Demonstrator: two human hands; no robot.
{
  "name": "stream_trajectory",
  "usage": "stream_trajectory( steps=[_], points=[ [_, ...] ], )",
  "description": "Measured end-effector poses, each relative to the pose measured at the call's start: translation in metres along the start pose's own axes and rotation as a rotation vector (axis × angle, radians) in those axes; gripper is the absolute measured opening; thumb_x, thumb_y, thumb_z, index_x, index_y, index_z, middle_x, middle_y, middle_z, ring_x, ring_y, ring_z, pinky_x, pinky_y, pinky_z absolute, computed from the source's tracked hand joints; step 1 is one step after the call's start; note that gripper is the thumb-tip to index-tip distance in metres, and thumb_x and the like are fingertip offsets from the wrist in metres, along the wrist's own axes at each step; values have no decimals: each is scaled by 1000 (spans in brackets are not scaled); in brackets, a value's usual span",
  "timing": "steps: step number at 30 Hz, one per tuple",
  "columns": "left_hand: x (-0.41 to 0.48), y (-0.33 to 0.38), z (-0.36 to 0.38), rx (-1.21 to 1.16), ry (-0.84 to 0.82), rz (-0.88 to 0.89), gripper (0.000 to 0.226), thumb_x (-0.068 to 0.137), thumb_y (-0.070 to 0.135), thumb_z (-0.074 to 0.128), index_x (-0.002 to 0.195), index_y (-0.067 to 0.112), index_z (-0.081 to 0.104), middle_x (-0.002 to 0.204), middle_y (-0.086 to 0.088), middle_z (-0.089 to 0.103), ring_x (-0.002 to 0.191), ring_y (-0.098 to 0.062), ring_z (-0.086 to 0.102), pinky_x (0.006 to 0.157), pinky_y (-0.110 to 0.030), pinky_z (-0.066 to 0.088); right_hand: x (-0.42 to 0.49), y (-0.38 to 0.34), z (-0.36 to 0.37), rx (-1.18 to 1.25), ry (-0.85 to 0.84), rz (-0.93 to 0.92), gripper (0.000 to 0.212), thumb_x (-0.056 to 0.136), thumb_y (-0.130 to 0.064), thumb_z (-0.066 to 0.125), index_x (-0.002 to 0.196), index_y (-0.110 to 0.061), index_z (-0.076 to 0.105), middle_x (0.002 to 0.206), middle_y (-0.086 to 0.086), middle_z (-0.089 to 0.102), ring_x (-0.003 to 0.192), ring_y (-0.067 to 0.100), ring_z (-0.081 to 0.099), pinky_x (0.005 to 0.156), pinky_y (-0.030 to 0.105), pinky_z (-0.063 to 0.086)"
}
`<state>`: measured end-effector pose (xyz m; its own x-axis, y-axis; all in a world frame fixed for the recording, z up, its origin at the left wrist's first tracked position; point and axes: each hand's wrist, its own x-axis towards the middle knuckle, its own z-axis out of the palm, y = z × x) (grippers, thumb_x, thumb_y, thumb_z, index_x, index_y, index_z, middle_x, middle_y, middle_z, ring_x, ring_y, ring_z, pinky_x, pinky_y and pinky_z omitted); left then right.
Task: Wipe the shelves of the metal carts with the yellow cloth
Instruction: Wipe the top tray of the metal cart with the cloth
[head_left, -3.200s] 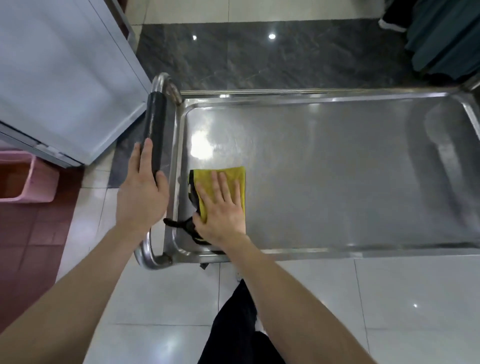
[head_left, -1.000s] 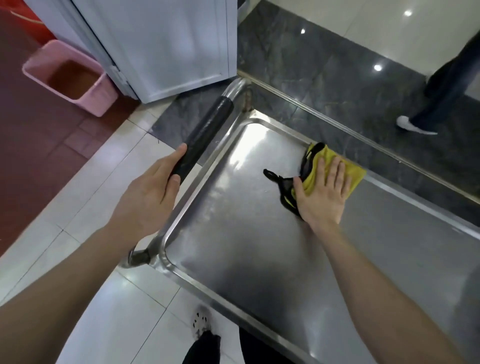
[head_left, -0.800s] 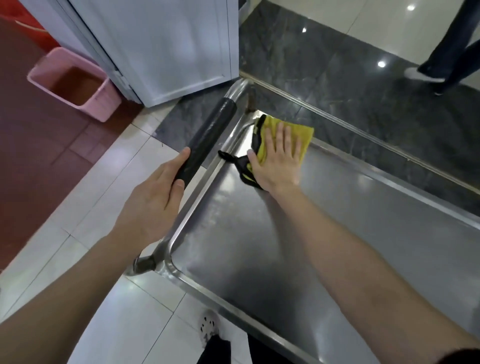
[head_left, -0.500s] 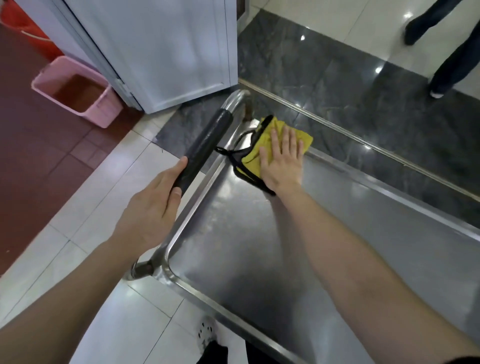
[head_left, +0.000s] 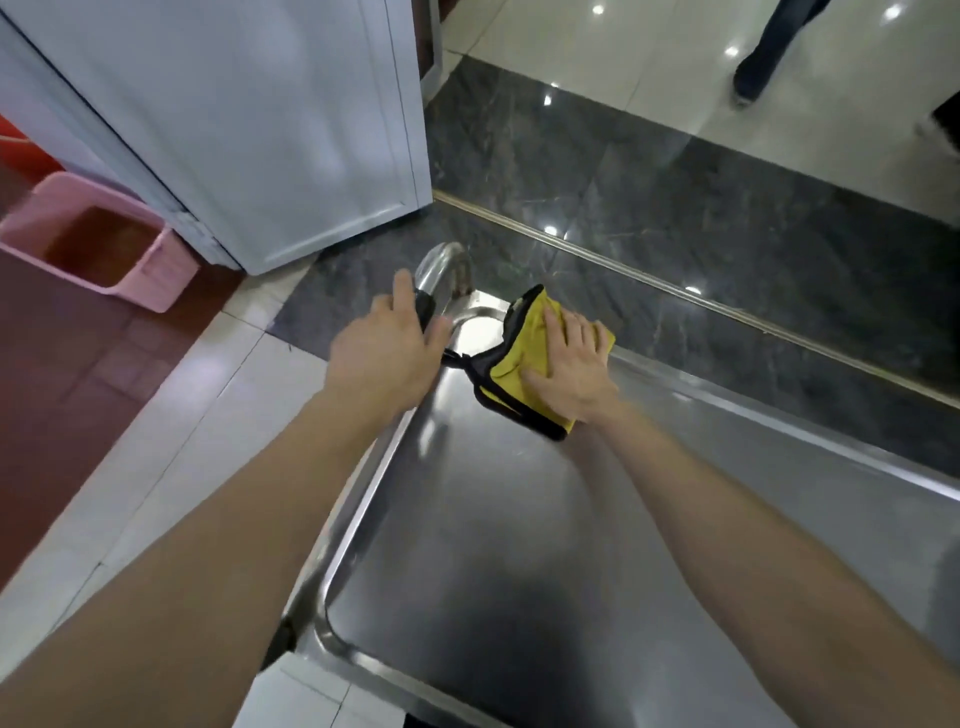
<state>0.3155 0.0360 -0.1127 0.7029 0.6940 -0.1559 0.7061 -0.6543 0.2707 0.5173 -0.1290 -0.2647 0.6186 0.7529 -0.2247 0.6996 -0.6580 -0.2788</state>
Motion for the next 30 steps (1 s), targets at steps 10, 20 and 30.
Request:
stream_trajectory(
  steps=[10,20,30],
  points=[
    [-5,3,13,47,53,22,65,112,38,39,165,8,18,131,-17,55,90,-39,67,65,-42,41,89,-72,-31,126,-167,-85,38,92,-48,60,118,-21,59,117,8,69,105,32,65,87,40,49],
    [-8,6,21,199,58,47,91,106,28,56,171,15,-6,154,-20,43,114,-39,63,68,-42,51,70,-39,-39,214,-165,-81,17,94,-38,62,97,-22,58,94,4,71,86,28,65,78,42,55],
    [-34,85,69,383,61,353,70,98,29,39,161,-2,37,165,-29,38,157,-45,30,130,-63,17,-35,107,-64,291,-150,68,18,88,-42,65,89,-26,58,90,-3,68,86,24,64,77,41,53]
  ],
)
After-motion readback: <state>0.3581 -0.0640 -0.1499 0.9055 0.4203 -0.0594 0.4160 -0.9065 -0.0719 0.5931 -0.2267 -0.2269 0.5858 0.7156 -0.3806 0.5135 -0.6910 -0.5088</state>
